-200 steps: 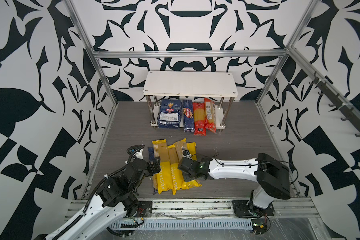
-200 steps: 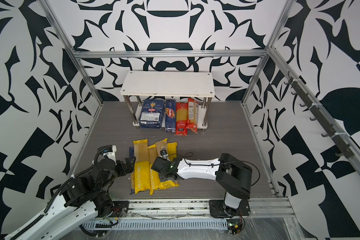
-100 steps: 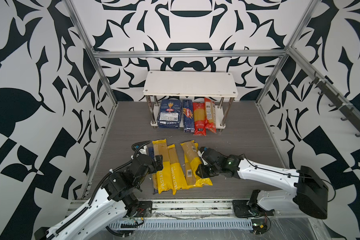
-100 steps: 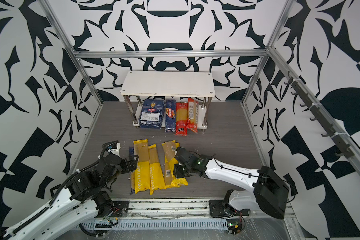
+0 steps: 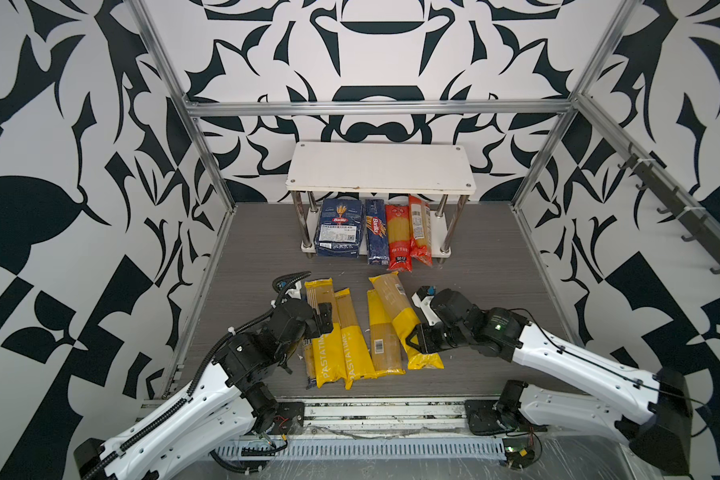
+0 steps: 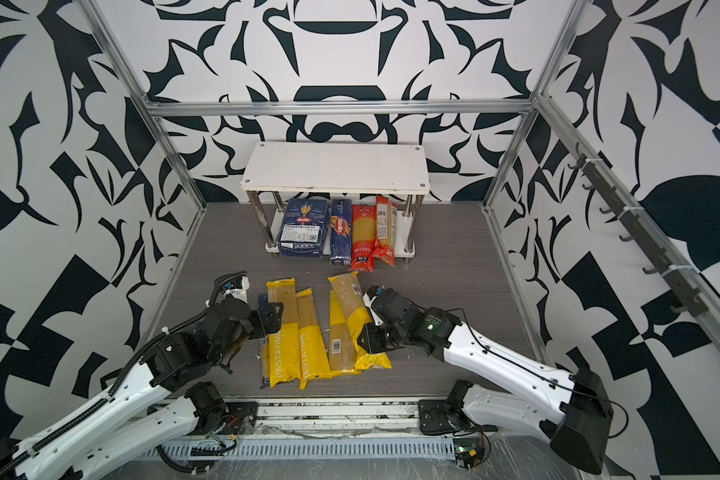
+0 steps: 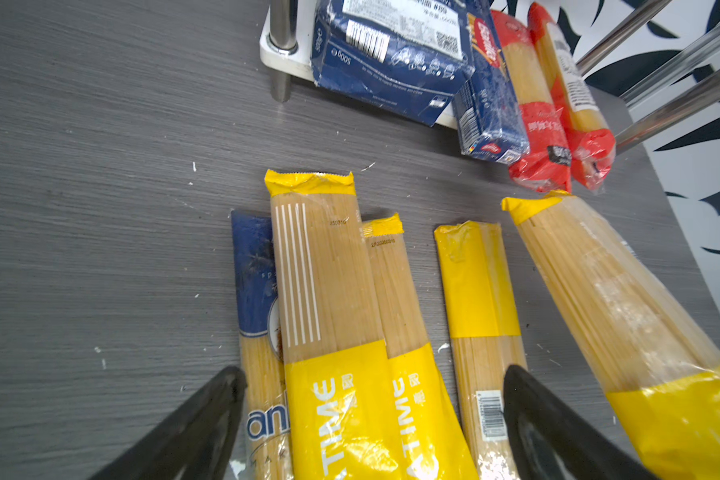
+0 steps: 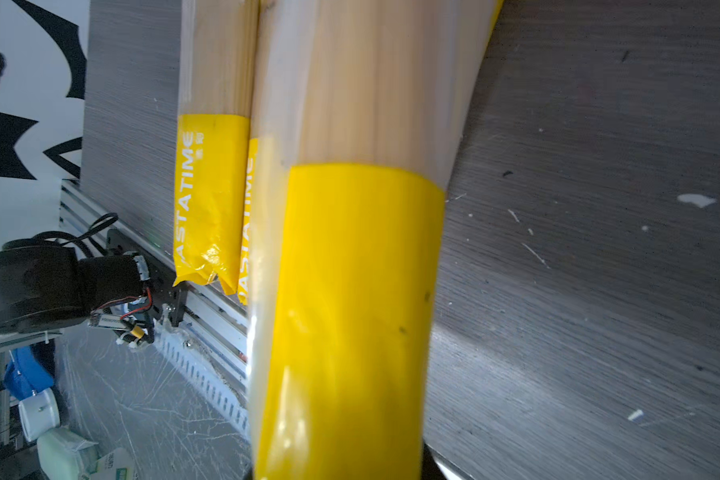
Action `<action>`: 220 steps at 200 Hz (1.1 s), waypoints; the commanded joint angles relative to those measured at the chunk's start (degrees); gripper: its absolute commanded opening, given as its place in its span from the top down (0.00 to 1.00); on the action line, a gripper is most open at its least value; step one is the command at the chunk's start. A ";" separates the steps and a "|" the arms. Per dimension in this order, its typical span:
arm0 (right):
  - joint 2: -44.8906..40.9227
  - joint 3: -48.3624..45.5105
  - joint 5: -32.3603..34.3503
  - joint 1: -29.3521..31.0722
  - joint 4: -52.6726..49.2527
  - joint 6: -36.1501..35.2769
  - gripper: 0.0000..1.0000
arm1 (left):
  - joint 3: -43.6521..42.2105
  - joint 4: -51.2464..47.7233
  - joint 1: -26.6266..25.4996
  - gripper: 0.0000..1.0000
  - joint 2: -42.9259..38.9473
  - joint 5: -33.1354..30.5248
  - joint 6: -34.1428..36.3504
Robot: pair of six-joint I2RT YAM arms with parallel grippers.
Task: Place and organize the pasta boxes and bags onto the shelf
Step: 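Lift the yellow bag and carry it up to the top shelf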
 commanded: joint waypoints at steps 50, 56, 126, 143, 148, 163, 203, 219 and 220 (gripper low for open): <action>-5.11 20.39 3.38 -1.45 -4.91 -8.06 1.00 | 1.87 1.72 0.19 0.01 -0.32 -1.09 1.51; -5.03 21.78 3.85 -1.64 -5.43 -8.49 1.00 | 1.88 1.91 0.19 0.01 -0.36 -1.24 1.58; 1.82 39.89 5.39 -3.77 -10.30 -14.17 1.00 | 2.17 3.15 0.20 0.01 -0.33 -1.42 3.19; 4.00 45.22 6.34 -4.78 -11.84 -16.26 1.00 | 1.94 2.95 0.21 0.01 -0.61 -1.66 3.36; 4.70 46.48 6.56 -5.37 -12.26 -16.88 1.00 | 1.80 2.95 0.20 0.01 -0.77 -1.69 3.36; 7.13 51.03 6.72 -6.92 -13.14 -18.60 1.00 | 1.21 3.38 0.19 0.01 -1.23 -1.91 3.36; 18.21 65.64 4.55 -13.40 -16.00 -22.88 1.00 | 0.70 4.27 0.19 0.01 -1.48 -2.20 3.85; 22.96 71.68 2.13 -16.78 -17.40 -23.86 1.00 | 0.85 4.11 0.24 0.01 -1.28 -2.24 4.06; 23.34 72.17 1.99 -17.04 -17.52 -23.99 1.00 | 0.83 4.10 0.22 0.01 -1.23 -2.27 4.06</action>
